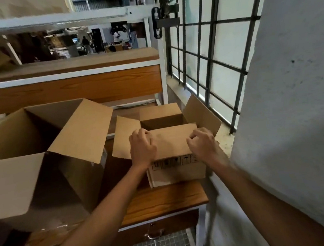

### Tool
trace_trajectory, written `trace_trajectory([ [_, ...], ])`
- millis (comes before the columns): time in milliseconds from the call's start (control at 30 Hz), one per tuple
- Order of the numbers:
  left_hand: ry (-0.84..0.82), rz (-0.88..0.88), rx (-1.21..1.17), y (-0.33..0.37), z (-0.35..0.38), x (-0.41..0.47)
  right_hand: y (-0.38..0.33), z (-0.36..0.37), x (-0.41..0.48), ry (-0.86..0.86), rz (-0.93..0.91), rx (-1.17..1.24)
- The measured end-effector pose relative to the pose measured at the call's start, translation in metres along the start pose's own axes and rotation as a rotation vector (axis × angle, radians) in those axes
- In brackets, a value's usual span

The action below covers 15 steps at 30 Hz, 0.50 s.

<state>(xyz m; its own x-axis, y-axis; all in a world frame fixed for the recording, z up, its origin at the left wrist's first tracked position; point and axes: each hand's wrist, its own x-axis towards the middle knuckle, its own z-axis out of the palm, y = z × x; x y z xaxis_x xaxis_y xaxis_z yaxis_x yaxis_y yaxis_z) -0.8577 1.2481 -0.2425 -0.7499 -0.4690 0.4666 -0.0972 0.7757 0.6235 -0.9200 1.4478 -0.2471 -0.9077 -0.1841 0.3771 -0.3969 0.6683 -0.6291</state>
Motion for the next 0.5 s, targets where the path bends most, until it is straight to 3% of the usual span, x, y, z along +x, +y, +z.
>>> trace_trajectory([
  [133,-0.128,-0.438,-0.188,-0.017,0.007,0.033,0.011,-0.001,0.011,-0.149,0.192,0.081],
  [267,-0.047,-0.788,-0.736,-0.027,-0.002,0.057,0.008,-0.006,0.021,-0.063,0.202,0.124],
  [333,-0.184,-0.752,-0.86,-0.027,-0.008,0.064,-0.004,-0.014,0.029,0.07,0.122,0.159],
  [400,-0.474,-0.522,-0.769,-0.019,-0.019,0.069,-0.02,-0.027,0.038,0.152,0.055,0.177],
  [433,-0.644,-0.393,-0.692,-0.016,-0.025,0.07,-0.026,-0.034,0.044,0.108,0.061,0.184],
  [500,-0.969,-0.23,-0.533,-0.009,-0.034,0.07,-0.039,-0.047,0.05,-0.172,0.119,0.117],
])
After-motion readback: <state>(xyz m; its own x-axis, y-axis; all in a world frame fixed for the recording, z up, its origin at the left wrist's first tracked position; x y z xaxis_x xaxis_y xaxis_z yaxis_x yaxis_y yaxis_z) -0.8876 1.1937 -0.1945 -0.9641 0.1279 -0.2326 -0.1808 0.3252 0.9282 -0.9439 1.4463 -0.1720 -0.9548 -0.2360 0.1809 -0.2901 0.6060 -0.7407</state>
